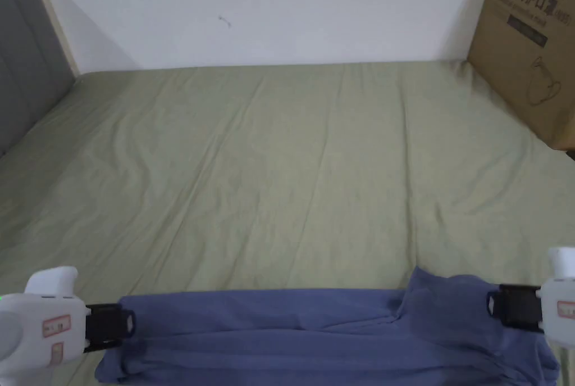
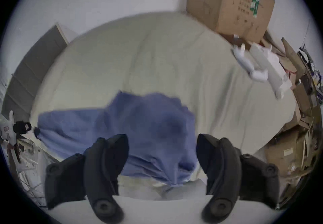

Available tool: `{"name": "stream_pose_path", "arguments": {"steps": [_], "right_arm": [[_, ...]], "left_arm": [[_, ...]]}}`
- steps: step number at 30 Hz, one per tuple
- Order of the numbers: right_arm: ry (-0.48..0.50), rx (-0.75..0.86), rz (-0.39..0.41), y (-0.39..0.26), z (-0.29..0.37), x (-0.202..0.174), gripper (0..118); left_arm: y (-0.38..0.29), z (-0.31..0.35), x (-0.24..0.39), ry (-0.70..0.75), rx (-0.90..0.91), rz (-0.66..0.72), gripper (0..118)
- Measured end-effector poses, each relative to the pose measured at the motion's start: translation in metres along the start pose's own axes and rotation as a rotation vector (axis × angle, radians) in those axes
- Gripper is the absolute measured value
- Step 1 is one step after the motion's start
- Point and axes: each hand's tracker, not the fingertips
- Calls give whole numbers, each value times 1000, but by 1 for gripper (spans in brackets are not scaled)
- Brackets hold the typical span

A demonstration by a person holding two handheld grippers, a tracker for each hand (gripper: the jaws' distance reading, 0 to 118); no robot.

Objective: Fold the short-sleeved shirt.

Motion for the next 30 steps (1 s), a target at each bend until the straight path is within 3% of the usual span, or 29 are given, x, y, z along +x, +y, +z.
{"name": "stream_pose_path", "arguments": {"steps": [1, 3, 6, 9, 10, 12, 13, 15, 21, 23, 24, 25, 27, 30], "right_arm": [[26, 51, -25, 5, 5, -8, 0], [8, 114, -89, 15, 6, -19, 0], [46, 97, -57, 21, -5, -49, 0], [101, 59, -32, 18, -18, -76, 0], [111, 54, -21, 15, -21, -86, 0], [125, 25, 2, 10, -32, -99, 0], [136, 13, 0, 7, -35, -106, 0], [185, -36, -21, 5, -44, -113, 0], [177, -61, 17, 3, -55, -138, 0], [181, -69, 30, 2, -58, -144, 0], [178, -71, 36, 2, -59, -146, 0], [177, -75, 40, 1, -60, -148, 0], [177, -83, 41, -1, -66, -149, 0], [185, -115, 28, -4, -74, -150, 0]], "left_arm": [[1, 4, -1, -31, 2, 19, 0], [-2, 8, -3, -19, 27, 26, 0], [-7, 8, -8, -29, 13, 55, 0], [-12, 3, -31, -90, 31, 197, 5], [-14, 0, -36, -113, 9, 254, 23], [-19, -14, -53, -161, -52, 312, 79], [-22, -20, -57, -147, -71, 323, 95], [-31, -30, -63, -169, -64, 357, 110], [-38, -72, -75, -301, -131, 491, 112], [-28, -78, -89, -306, -127, 506, 111], [-22, -79, -99, -318, -123, 503, 104], [-17, -78, -106, -315, -121, 509, 83], [-28, -74, -87, -202, -84, 428, 9], [-42, -86, -89, -277, -117, 499, 9]]}}
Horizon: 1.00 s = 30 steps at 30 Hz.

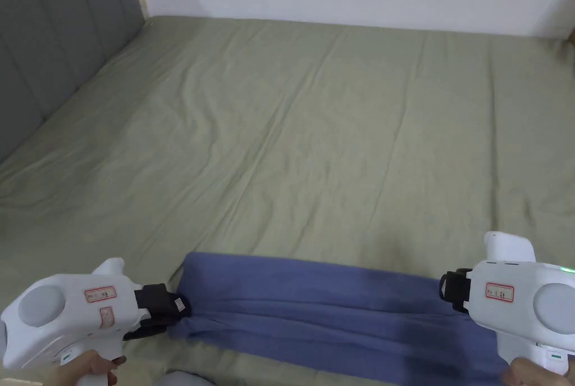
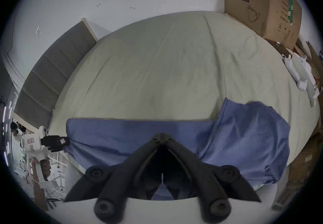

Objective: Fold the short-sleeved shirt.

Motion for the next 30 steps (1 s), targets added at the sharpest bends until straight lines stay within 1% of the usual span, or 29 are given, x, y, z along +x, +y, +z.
{"name": "stream_pose_path", "arguments": {"steps": [3, 4, 5, 6, 7, 10, 13, 16, 18, 21, 23, 26, 28, 29, 30], "right_arm": [[1, -7, -14, -4, -1, 4, 0], [2, -7, -17, -4, 0, 7, 0], [1, -7, -19, -5, 1, 12, 0], [1, -4, -21, -4, 3, 16, 0], [1, 0, -23, -3, 6, 19, 0], [-11, 27, -35, -3, 19, 29, 0], [-22, 62, -49, -3, 35, 43, 0], [-39, 99, -66, -4, 51, 59, 0], [-48, 115, -75, -7, 59, 70, 0], [-62, 131, -95, -10, 67, 88, 0], [-68, 134, -116, -15, 70, 100, 0], [-77, 133, -153, -23, 70, 117, 0], [-88, 122, -171, -27, 67, 127, 0], [-94, 113, -179, -30, 64, 131, 0], [-105, 99, -193, -32, 63, 135, 0]], "left_arm": [[9, 10, -12, -52, 0, 25, 9], [-1, 19, 7, -50, -3, 21, 9], [0, 23, 11, -53, 0, 23, 9], [2, 26, 17, -45, 5, 12, 9], [-4, 29, 30, -10, 10, -31, 9], [-3, 43, 62, -57, 41, -98, 9], [-6, 54, 111, -78, 74, -225, 9], [-22, 57, 170, -99, 84, -406, 9], [-38, 53, 207, -144, 64, -520, 9], [-75, 27, 258, -207, -24, -673, 9], [-100, 1, 281, -228, -78, -740, 9], [-133, -52, 297, -230, -208, -778, 9], [-158, -88, 303, -223, -242, -800, 9], [-168, -108, 302, -215, -262, -833, 15], [-173, -123, 299, -177, -293, -832, 41]]}}
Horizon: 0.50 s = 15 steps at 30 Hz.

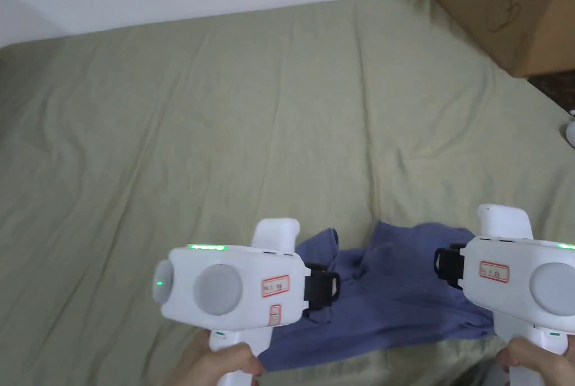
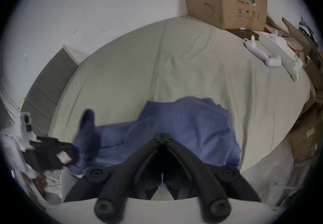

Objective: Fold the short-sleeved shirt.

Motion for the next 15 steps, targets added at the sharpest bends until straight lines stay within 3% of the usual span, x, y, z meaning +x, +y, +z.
{"name": "stream_pose_path", "arguments": {"steps": [2, 3, 7, 8, 9, 10, 11, 12, 13, 15], "right_arm": [[0, -7, -16, -5, 1, 7, 0], [1, -8, -23, -6, 3, 10, 0], [4, 0, -41, -9, 10, 18, 0], [3, -1, -44, -8, 10, 18, 0], [4, 0, -45, -8, 11, 18, 0], [7, 6, -45, -8, 12, 17, 0], [10, 10, -43, -7, 12, 14, 0], [13, 12, -39, -8, 12, 12, 0], [18, 15, -35, -8, 12, 10, 0], [31, 13, -24, -8, 9, 7, 0]], "left_arm": [[-4, -20, 0, 43, -98, 51, 92], [-7, -21, -3, 30, -81, 72, 104], [-5, 21, -19, -104, 93, 194, 100], [-2, 34, -26, -134, 125, 266, 96], [0, 48, -31, -137, 155, 317, 72], [2, 53, -36, -131, 165, 339, 30], [-2, 54, -38, -76, 157, 301, 0], [-2, 53, -42, 9, 184, 317, 0], [-3, 47, -47, 32, 121, 279, 0], [-10, 39, -52, 18, 118, 341, 0]]}}
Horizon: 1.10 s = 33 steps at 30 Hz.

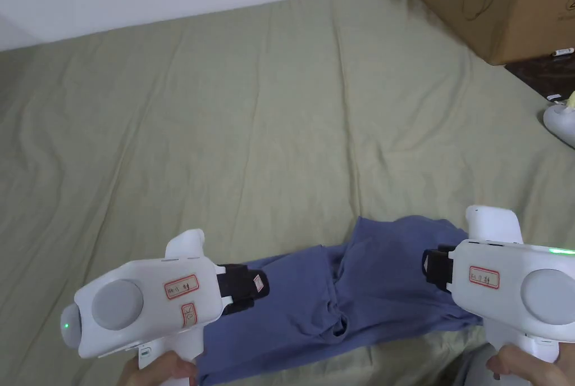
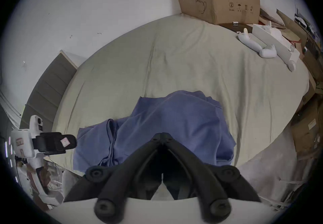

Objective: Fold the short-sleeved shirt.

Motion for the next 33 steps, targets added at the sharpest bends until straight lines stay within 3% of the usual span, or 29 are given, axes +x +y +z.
{"name": "stream_pose_path", "arguments": {"steps": [4, 15, 19, 23, 29, 33], "right_arm": [[-6, -18, 32, -2, -7, -4, 0], [-19, -49, 25, -10, -17, 4, 0], [-32, -50, 22, -13, -14, 6, 0], [-40, -50, 28, -12, -8, 4, 0], [-41, -9, 75, -7, 7, -11, 0], [-20, -11, 97, -5, 3, -25, 0]], "left_arm": [[-13, -22, -2, -76, -68, 52, 0], [-45, -79, 47, -45, -226, -161, 0], [-48, -87, 65, -90, -245, -138, 0], [-56, -85, 77, -80, -256, -258, 0], [-24, -23, 21, -145, -64, -28, 0], [-11, 24, -35, -60, -1, -29, 0]]}}
